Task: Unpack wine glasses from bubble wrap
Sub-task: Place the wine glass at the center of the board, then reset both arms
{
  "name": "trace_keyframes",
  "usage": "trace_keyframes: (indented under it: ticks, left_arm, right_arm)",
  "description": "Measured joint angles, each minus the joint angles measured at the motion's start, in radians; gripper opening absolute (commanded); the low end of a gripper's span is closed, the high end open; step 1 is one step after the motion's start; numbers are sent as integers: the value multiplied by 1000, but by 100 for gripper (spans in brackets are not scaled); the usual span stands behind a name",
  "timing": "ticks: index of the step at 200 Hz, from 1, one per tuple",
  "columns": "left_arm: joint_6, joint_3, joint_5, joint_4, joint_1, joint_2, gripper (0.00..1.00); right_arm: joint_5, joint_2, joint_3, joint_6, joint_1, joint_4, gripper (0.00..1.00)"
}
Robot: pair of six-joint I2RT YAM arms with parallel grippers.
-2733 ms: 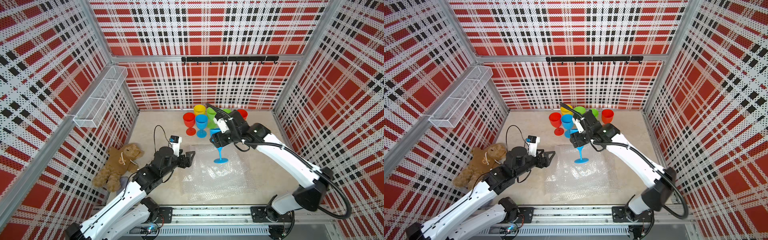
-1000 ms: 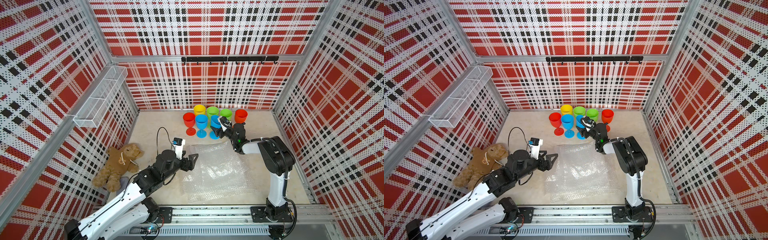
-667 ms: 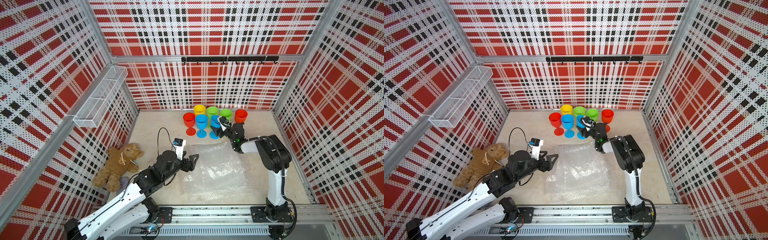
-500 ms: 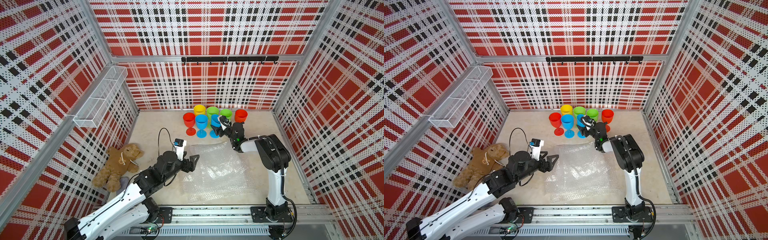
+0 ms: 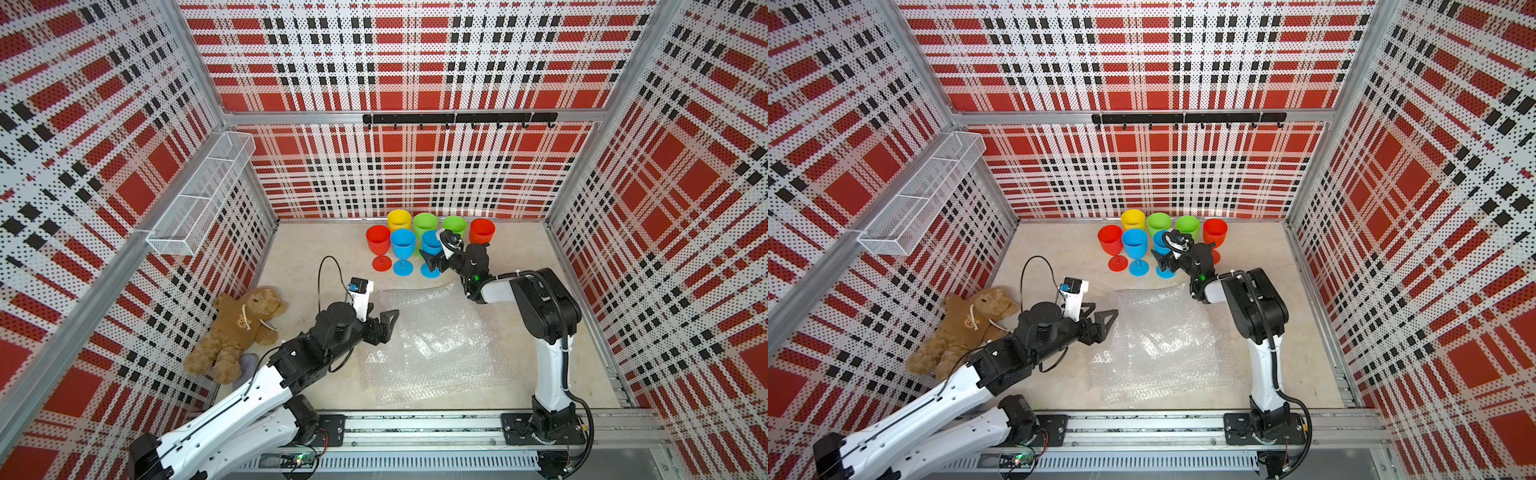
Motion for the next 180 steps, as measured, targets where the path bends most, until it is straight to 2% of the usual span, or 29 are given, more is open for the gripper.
trace_keyframes:
  ticks: [97, 145, 159, 180]
  left_arm:
    - [0, 0, -8, 0, 0, 2, 83]
    - [0, 0, -17, 0, 0, -2, 89]
    - [0, 0, -22, 0, 0, -8, 100]
    - [0, 0, -22, -2, 0, -16, 98]
  right_arm:
    - [1, -27, -42, 3, 0, 15, 100]
    - [-14, -174, -82, 8, -2, 12, 100]
    - [-23, -230, -87, 8, -3, 2, 100]
    - [-35, -331, -91, 16, -3, -29, 100]
